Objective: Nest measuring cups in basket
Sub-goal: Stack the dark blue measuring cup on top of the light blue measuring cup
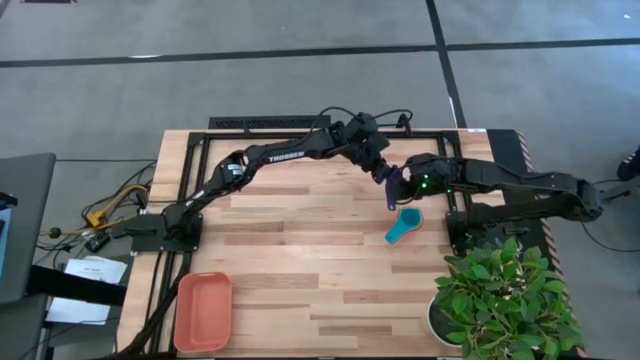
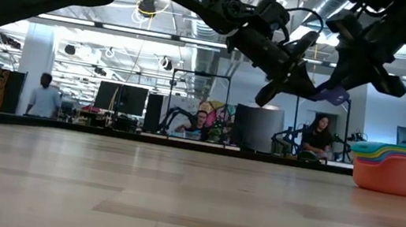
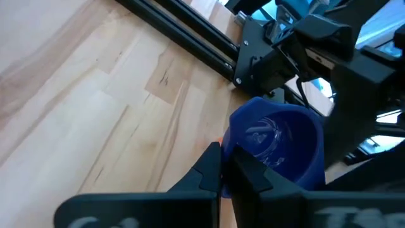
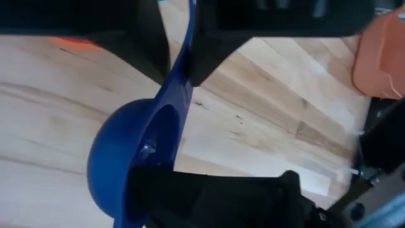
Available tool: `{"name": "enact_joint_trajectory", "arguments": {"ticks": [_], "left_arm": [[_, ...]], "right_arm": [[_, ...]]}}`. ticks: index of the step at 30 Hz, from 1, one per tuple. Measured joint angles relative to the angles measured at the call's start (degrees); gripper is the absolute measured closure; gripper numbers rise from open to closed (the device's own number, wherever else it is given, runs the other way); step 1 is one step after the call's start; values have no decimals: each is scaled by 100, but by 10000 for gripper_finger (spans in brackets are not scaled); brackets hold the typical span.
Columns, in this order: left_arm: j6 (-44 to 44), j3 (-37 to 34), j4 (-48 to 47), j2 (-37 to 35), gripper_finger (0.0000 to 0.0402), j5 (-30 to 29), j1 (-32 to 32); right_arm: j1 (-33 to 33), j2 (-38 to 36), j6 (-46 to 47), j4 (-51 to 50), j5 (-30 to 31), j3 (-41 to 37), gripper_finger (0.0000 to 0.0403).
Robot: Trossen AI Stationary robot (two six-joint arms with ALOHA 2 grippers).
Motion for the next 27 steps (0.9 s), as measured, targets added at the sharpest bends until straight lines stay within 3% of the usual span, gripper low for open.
{"name": "enact_joint_trajectory", "arguments": {"ticks": [3,5,10,14,19,27], "left_arm": [[72,0,-73,-1,401,27,21],[87,0,-74,-4,401,165,53],[98,0,-97,-9,381,659,168],[100,0,-191,-13,346,775,356],[230,0,-473,-13,315,952,449],[520,0,-715,-13,299,1047,468]], "right_arm": [[54,-16,262,9,6,-2,377],[132,-89,515,15,23,-2,389],[576,-307,1291,-254,197,-13,394],[1103,-696,2086,-339,130,-401,394],[1828,-1283,2955,-47,533,-1009,396],[2776,-2011,3590,66,904,-1629,396]]}}
